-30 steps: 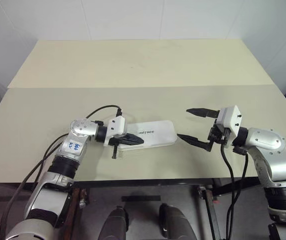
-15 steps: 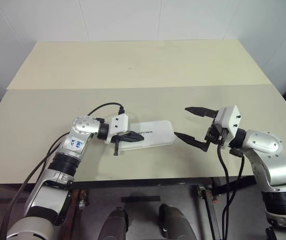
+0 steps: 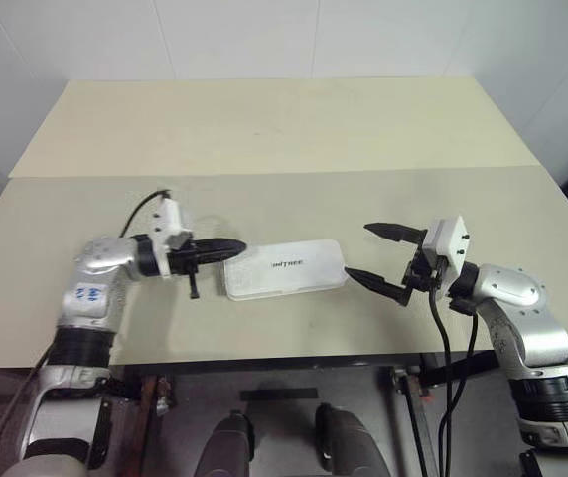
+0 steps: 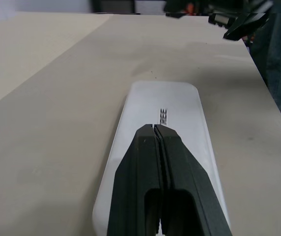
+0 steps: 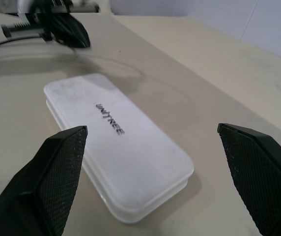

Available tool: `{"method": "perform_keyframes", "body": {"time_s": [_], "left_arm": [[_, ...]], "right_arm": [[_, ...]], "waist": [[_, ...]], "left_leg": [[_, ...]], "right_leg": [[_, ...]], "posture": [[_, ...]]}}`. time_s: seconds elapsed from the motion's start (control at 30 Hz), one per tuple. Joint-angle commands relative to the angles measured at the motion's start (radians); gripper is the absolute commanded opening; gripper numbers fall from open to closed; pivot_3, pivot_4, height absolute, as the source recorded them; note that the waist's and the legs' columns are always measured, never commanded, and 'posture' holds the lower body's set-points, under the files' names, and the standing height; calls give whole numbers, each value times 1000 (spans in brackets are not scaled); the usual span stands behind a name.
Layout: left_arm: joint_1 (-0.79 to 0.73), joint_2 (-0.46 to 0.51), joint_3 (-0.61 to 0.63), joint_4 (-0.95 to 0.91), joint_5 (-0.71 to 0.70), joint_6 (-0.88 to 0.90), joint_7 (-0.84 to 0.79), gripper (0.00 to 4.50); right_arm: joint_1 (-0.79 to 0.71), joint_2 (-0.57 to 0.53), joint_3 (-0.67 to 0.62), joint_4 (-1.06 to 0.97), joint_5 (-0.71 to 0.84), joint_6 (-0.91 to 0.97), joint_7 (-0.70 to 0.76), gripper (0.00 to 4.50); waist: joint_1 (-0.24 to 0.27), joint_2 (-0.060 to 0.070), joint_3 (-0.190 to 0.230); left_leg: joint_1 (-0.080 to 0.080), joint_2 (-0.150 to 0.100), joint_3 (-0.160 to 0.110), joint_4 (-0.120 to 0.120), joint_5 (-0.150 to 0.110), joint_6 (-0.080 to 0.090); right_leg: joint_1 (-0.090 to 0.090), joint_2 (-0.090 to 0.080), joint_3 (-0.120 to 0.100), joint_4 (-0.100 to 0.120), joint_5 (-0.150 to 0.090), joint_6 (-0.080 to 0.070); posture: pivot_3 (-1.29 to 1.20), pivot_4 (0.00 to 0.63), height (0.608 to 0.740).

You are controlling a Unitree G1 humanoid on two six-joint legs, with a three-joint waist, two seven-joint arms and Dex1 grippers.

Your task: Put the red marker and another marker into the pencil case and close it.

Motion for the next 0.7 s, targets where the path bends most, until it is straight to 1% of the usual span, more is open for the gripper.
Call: {"method": "perform_keyframes", "body": {"time_s": [0.03, 0.13, 0.17, 0.2, 0.23, 0.33, 0.47, 0.5, 0.53, 0.57, 0.6, 0.7], "left_arm": [[58, 57, 77, -69, -46, 8, 8, 18], [102, 86, 105, -91, -50, 19, 26, 18], [139, 103, 130, -112, -61, 33, 31, 394], [166, 115, 147, -130, -71, 45, 35, 587], [194, 124, 169, -149, -85, 60, 44, 876], [239, 132, 204, -186, -104, 77, 70, 1948], [267, 120, 216, -235, -113, 78, 106, 3351], [272, 118, 216, -244, -117, 84, 111, 3619], [280, 118, 215, -253, -118, 82, 116, 4019], [288, 118, 215, -261, -118, 80, 123, 4299], [290, 116, 210, -270, -116, 81, 132, 4446], [296, 110, 218, -273, -126, 82, 148, 4446]], "right_arm": [[3, 4, -19, 36, 5, -69, 32, 4500], [9, 4, -22, 65, 5, -99, 44, 4500], [17, 3, -28, 79, 5, -115, 50, 4500], [22, 3, -31, 89, 5, -126, 53, 4500], [26, 2, -35, 100, 6, -137, 57, 4500], [30, 0, -40, 126, 9, -162, 68, 4500], [30, -9, -49, 156, 12, -194, 93, 4500], [28, -10, -51, 161, 13, -199, 98, 4500], [25, -13, -55, 168, 15, -206, 103, 4500], [22, -16, -61, 176, 17, -214, 109, 4500], [17, -21, -68, 190, 20, -220, 118, 4500], [13, -27, -77, 196, 19, -223, 127, 4500]], "waist": [[0, 0, 0], [3, 0, 0], [2, 0, 0], [1, 0, 0], [1, 0, 0], [1, 0, 0], [3, 0, 0], [3, 0, 0], [2, 0, 0], [2, 0, 0], [2, 0, 0], [2, 0, 0]], "left_leg": [[0, 0, 0, 0, 0, 0], [0, 0, 0, 0, 0, 0], [0, 0, 0, 0, 0, 0], [0, 0, 0, 0, 0, 0], [0, 0, 0, 0, 0, 0], [0, 1, 0, -1, 0, 0], [0, 1, -1, 0, 0, -1], [0, 1, -1, 0, 0, -1], [1, 1, 0, 0, 0, -1], [1, 1, 0, 0, 0, -1], [1, 1, 0, 0, 0, -1], [1, 1, 0, -1, 0, -1]], "right_leg": [[0, 0, 0, 0, 0, 0], [0, 0, 0, 0, 0, 0], [0, 0, 0, 0, 0, 0], [0, 0, 0, 0, 0, 0], [0, 0, 0, 0, 0, 0], [0, 0, 0, -1, 0, -1], [0, 0, -1, 0, 0, -1], [1, 0, -1, -1, 0, -1], [1, -1, 0, -1, 0, -1], [1, -1, 0, -1, 0, -1], [1, -1, 0, -1, 0, -1], [0, 0, 0, -1, -1, -1]], "posture": [[0, 150, 740], [0, 150, 740], [0, 150, 740], [0, 150, 740], [0, 150, 740], [0, 150, 740], [0, 150, 740], [0, 150, 740], [0, 150, 740], [0, 150, 740], [0, 150, 740], [0, 150, 740]]}}
